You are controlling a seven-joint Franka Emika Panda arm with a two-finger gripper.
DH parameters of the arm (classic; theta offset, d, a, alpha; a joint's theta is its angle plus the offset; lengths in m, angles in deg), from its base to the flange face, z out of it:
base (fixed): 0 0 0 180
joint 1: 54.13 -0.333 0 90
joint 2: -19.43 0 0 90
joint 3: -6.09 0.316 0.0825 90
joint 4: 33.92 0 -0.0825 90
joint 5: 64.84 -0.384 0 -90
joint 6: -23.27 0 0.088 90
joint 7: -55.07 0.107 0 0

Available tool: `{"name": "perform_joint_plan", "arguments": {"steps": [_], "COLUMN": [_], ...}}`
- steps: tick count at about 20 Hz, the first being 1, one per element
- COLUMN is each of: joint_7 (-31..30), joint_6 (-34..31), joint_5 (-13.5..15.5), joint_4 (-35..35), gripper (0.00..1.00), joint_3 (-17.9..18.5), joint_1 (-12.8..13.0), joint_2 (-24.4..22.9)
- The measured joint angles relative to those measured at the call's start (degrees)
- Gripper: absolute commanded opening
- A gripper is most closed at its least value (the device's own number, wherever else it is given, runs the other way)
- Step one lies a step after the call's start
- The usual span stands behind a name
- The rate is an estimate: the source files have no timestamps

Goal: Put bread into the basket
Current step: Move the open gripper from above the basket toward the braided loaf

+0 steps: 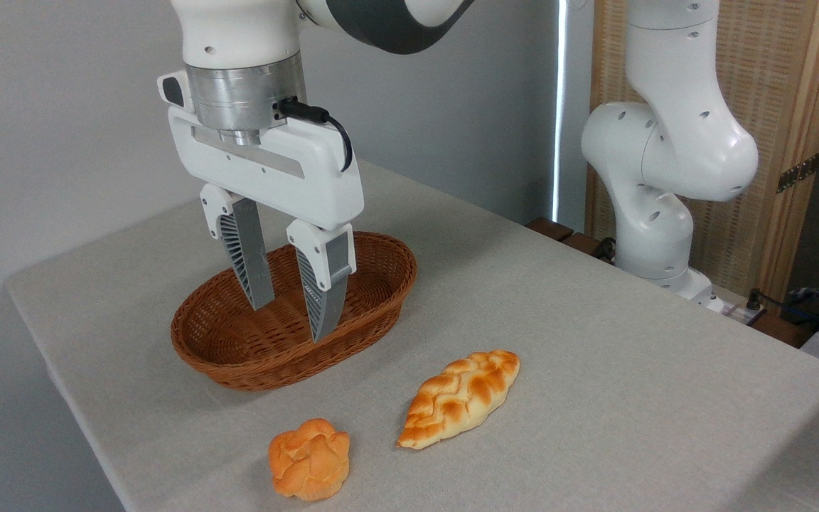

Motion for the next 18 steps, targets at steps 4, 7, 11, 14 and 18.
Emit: {"name": "perform_joint_plan", "arguments": {"steps": [4, 7, 11, 14, 18], "joint_7": [0.08, 0.08, 0.08, 1.74, 4.26], "joint_6": [-0.63, -0.47, -0.41, -0.40, -0.40], "joint_5": [2.94, 3.29, 3.30, 3.30, 0.60], "joint_4": [-6.87, -11.63, -12.72, -13.27, -15.74], "gripper": [1.00, 1.00, 1.00, 1.00, 1.00], "joint_3": [-0.26, -0.32, -0.32, -0.31, -0.30], "joint_1": [0.47, 0.78, 0.78, 0.78, 0.82], "joint_2": [-4.01, -7.74, -8.72, -8.84, -10.16]}}
